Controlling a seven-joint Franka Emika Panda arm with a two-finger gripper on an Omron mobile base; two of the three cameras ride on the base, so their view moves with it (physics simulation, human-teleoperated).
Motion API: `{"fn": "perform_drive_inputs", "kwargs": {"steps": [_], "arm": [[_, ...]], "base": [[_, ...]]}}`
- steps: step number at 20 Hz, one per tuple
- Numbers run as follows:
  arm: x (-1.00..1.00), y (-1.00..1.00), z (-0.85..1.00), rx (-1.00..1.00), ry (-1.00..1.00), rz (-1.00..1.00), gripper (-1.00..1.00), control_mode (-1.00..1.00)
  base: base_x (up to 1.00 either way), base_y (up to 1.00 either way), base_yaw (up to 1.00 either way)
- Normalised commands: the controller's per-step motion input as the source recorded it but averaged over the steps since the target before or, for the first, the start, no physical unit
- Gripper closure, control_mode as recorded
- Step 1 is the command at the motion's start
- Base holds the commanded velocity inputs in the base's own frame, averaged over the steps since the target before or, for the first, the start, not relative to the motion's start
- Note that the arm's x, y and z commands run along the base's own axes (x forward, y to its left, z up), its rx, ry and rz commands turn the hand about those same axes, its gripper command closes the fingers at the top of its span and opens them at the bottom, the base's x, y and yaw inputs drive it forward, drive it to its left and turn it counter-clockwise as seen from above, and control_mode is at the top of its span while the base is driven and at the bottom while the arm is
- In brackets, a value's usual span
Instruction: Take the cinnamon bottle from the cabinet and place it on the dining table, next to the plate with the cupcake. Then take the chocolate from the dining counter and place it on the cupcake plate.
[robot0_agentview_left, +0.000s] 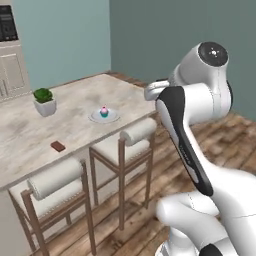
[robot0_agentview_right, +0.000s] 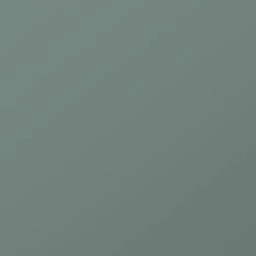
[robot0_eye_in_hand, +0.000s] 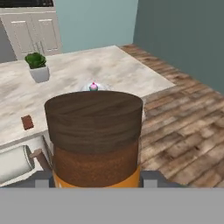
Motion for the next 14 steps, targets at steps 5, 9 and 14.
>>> {"fn": "perform_drive_inputs", "kwargs": {"steps": [5,9,14], "arm": [[0.0,0.0,0.0,0.0,0.0,0.0,1.0,1.0],[0.0,0.0,0.0,0.0,0.0,0.0,1.0,1.0],[0.0,0.0,0.0,0.0,0.0,0.0,1.0,1.0]], "base": [[0.63,-0.26,0.51],[0.71,-0.22,0.5],[0.71,-0.17,0.44]]}}
